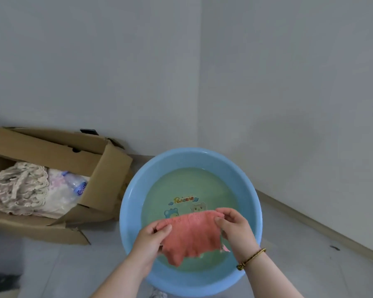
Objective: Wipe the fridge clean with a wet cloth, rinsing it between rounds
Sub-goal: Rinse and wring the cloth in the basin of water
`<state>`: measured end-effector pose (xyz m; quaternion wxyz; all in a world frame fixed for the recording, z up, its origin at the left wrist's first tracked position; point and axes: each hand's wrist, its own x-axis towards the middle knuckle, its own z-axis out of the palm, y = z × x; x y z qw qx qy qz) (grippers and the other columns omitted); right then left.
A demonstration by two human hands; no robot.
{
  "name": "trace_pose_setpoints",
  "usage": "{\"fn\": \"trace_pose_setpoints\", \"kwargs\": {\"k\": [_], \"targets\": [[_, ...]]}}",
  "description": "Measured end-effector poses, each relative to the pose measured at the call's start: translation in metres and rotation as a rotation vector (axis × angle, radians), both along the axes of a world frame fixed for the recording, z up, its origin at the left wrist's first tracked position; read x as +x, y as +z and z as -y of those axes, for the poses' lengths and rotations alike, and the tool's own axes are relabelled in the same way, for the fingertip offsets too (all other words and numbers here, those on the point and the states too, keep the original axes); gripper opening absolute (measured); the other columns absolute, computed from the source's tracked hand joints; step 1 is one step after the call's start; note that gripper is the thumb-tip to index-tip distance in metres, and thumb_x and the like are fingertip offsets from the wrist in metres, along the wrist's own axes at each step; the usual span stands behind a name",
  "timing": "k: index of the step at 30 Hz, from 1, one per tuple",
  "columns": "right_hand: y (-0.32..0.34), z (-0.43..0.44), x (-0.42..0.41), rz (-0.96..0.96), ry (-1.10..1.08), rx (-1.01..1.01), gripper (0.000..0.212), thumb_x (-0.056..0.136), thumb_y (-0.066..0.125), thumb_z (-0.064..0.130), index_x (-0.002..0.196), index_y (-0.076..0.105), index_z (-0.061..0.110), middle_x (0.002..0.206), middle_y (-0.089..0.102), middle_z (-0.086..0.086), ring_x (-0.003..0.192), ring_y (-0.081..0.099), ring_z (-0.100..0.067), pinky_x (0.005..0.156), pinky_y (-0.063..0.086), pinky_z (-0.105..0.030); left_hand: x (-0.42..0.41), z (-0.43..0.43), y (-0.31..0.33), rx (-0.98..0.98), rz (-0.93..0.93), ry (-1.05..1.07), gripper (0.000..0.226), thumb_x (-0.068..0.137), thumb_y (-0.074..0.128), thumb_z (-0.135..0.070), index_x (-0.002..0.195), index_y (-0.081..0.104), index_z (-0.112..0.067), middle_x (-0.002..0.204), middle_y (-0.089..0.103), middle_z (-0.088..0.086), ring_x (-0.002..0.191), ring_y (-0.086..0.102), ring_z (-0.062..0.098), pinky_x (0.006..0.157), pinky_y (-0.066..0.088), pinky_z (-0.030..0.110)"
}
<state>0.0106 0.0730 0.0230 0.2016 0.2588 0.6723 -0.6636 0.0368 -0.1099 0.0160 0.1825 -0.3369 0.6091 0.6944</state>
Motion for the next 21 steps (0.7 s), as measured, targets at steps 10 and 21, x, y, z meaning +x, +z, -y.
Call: {"fn": "trace_pose_setpoints", "kwargs": {"k": [10,21], "targets": [[-0.104,0.053,-0.023,0.124,-0.112,0.426,0.041,0.088,0.056,0.012,0.129,0.048,0.009,0.133,0.049,-0.007,0.127,0.039,-0.023,0.107,0.032,-0.034,-0.088,0.028,-0.100,-0.396,0.011,-0.228,0.047,0.089,0.055,-0.018,0.131,0.041,-0.003,0.133,0.049,0.013,0.122,0.046,0.026,0.096,0.033,0.026],[-0.147,0.084,-0.069,0.302,-0.057,0.369,0.015,0.091,0.052,0.025,0.100,0.052,0.012,0.092,0.058,-0.003,0.101,0.055,-0.027,0.084,0.041,-0.027,-0.114,0.022,-0.163,-0.521,0.116,-0.444,0.029,0.089,0.053,-0.024,0.107,0.058,-0.003,0.105,0.063,0.015,0.100,0.058,0.032,0.076,0.042,0.028]]}}
